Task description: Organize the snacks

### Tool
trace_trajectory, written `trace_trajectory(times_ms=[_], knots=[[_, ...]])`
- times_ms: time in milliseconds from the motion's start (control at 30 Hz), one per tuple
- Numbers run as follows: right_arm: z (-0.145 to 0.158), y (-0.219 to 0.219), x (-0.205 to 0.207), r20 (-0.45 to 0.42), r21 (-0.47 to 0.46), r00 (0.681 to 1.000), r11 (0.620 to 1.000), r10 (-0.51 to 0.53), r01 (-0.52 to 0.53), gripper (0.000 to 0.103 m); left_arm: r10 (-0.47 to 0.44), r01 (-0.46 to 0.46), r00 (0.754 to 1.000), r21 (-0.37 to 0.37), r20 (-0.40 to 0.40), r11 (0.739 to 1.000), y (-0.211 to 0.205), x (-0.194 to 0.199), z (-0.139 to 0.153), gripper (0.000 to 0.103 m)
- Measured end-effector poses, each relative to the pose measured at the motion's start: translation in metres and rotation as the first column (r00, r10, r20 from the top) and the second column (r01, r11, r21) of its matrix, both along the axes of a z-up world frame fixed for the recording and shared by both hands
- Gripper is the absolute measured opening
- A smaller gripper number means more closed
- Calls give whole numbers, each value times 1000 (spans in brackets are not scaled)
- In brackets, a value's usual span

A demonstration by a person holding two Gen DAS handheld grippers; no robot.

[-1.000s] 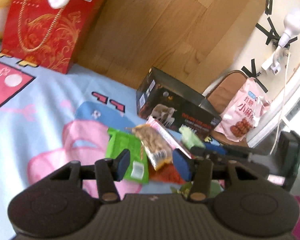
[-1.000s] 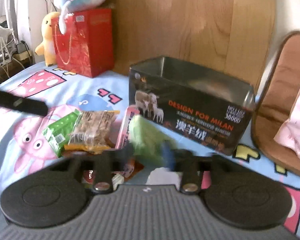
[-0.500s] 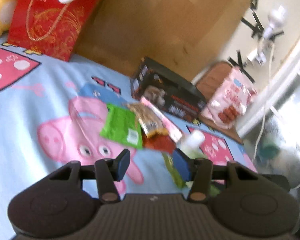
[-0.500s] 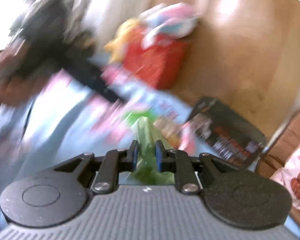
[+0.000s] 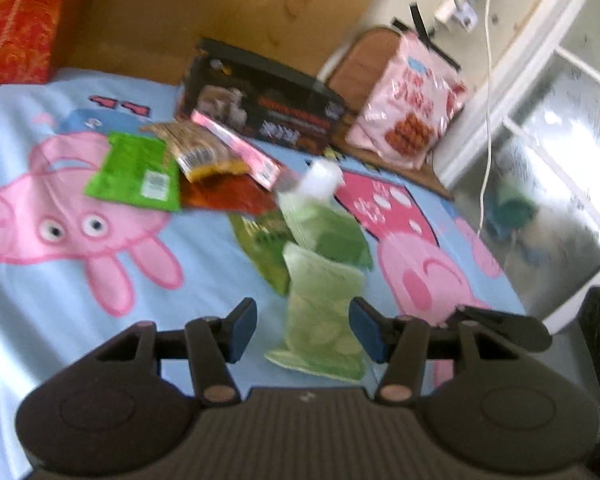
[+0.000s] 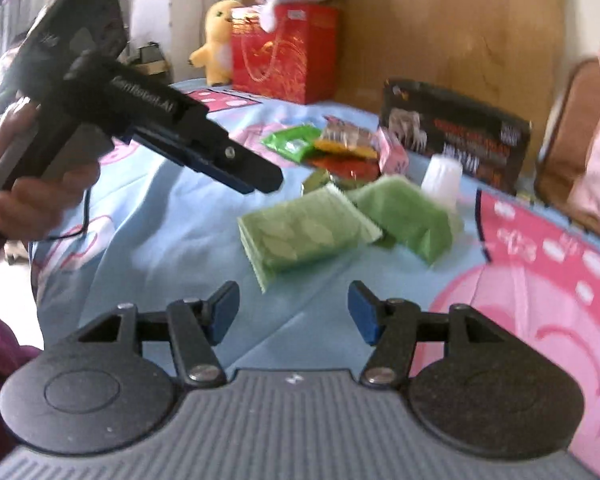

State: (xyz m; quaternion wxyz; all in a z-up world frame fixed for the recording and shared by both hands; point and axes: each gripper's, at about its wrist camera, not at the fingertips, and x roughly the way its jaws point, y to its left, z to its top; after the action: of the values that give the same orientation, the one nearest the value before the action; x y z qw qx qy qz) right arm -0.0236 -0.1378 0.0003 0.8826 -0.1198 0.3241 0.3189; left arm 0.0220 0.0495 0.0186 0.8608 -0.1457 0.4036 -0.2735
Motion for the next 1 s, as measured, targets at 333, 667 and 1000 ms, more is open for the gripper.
trace_trajectory(times_ms=[333,667,1000], knots=[[0,12,6,5,18,999,999,-39,39,29,-56,57,998,30,-33,998,-15,-15,-4,31],[42,-4,29,149,109,980,987,-133,118,28,-88,74,982,89,165,993,-36,22,61,32],[73,-13,163,185,167,944,955,-273,244,28,-6,-20,969,102,248,995,-65,158,92,32]])
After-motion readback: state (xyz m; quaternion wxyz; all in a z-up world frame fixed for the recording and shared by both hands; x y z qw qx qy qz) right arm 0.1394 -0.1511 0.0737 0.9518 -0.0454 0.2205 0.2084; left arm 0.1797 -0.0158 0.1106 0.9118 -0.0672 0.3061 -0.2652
